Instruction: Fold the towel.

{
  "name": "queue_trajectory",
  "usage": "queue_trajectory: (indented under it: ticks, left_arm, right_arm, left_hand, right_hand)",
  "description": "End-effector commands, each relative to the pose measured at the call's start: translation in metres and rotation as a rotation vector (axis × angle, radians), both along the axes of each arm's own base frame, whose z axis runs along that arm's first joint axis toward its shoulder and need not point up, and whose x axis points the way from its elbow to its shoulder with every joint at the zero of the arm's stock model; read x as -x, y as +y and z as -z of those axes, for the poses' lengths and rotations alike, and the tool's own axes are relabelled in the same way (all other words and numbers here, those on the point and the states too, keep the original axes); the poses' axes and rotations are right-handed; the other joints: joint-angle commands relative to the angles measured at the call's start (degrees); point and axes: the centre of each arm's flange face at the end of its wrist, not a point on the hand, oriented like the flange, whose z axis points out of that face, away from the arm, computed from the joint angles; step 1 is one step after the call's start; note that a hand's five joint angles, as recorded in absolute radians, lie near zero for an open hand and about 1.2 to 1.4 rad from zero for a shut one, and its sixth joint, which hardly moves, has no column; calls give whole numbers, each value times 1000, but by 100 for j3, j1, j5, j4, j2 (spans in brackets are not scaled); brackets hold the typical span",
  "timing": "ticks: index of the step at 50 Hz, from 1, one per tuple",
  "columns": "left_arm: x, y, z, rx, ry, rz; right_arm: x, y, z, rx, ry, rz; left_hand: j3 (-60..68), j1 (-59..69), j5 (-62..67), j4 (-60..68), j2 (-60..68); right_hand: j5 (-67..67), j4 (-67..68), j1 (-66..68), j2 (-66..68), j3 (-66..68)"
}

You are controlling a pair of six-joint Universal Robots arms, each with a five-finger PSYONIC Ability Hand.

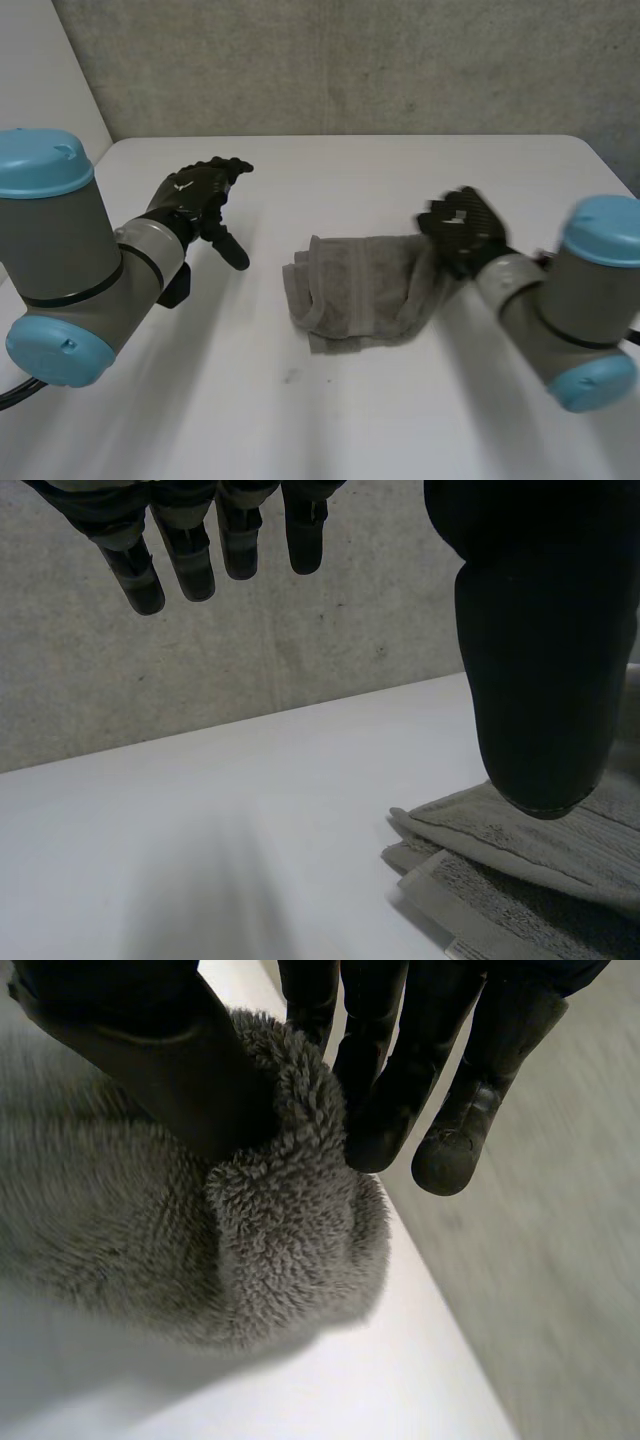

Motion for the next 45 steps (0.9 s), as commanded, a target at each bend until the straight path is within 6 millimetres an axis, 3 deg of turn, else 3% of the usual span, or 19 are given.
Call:
queue_trajectory:
  ticks: [1, 4, 9, 10, 11, 12, 13, 14, 16, 18, 21, 23, 24, 26, 31, 37, 45]
  left_arm:
    - [-2, -1, 1, -3, -2, -7]
    - [-3, 0, 2, -6, -3, -7]
    - [-3, 0, 2, -8, -6, -7]
    - [-3, 0, 2, -8, -6, -8]
    - [-3, 0, 2, -8, -6, -8]
    - [-3, 0, 2, -7, -6, -10]
    - [-2, 0, 1, -3, -6, -8]
    - [-2, 0, 1, -3, -6, -8]
    - [-2, 0, -1, 1, -4, -6]
    - [-1, -2, -6, 17, 4, -6]
    - [4, -3, -13, 40, 17, 3]
    - [6, -3, -16, 48, 22, 7]
    - [8, -4, -18, 55, 29, 11]
    - [12, -3, -20, 62, 36, 20]
    - [32, 7, -16, 35, 75, 66]
    - [52, 12, 16, -44, 70, 65]
    - [71, 12, 48, -95, 22, 65]
  right_arm:
    - [-81, 56, 11, -21, 85, -334]
    - [-101, 86, 29, -75, 130, -478]
    - [-107, 107, 50, -121, 210, -555]
    - [-106, 108, 49, -127, 217, -547]
    - [-106, 108, 49, -127, 217, -547]
    - [-105, 105, 46, -131, 213, -518]
    - [-105, 105, 46, -131, 213, -518]
    - [-102, 100, 39, -133, 198, -471]
    - [-99, 97, 28, -142, 162, -420]
    - [-94, 95, 2, -195, 24, -348]
    - [-88, 92, -8, -243, -55, -317]
    - [-68, 77, -31, -341, -234, -229]
    - [-68, 77, -32, -341, -235, -228]
    - [-46, 55, -51, -389, -372, -120]
    - [-22, 33, -52, -464, -478, -9]
    - [-4, 18, -40, -538, -480, 80]
    - [1, 7, -27, -569, -481, 113]
  left_hand:
    - [44, -8, -166, 47, 53]
    - [44, -8, -166, 47, 53]
    - [44, -8, -166, 47, 53]
    - [44, -8, -166, 47, 53]
    - [44, -8, -166, 47, 53]
    - [44, -8, -166, 47, 53]
    - [44, -8, -166, 47, 53]
    - [44, -8, -166, 47, 53]
    - [44, -8, -166, 47, 53]
    - [44, -8, -166, 47, 53]
    - [44, -8, -166, 47, 53]
    - [44, -8, -166, 47, 53]
    - [44, -8, -166, 47, 53]
    - [44, -8, -166, 47, 53]
    - [66, 13, -144, 69, 75]
    - [99, 47, -111, 102, 108]
    - [116, 63, -94, 119, 125]
  right_hand:
    - [435, 306, 431, 720, 362]
    - [435, 306, 431, 720, 362]
    - [435, 306, 431, 720, 362]
    - [-1091, -1220, -1096, -807, -1164]
    - [-1106, -1236, -1111, -822, -1179]
    - [-4287, -4417, -4292, -4003, -4360]
    - [-4319, -4448, -4323, -4035, -4392]
    - [-6565, -6694, -6569, -6280, -6638]
    - [-6565, -6694, -6569, -6280, -6638]
    - [-6565, -6694, -6569, -6280, -6638]
    - [-6565, -6694, -6569, -6280, -6638]
    - [-6565, -6694, -6569, -6280, -6638]
    - [-6565, -6694, -6569, -6280, -6638]
    - [-6565, -6694, -6569, -6280, -6638]
    - [-6565, -6694, -6569, -6280, -6638]
    - [-6565, -6694, -6569, -6280, -6638]
    - [-6565, -6694, -6569, -6280, -6638]
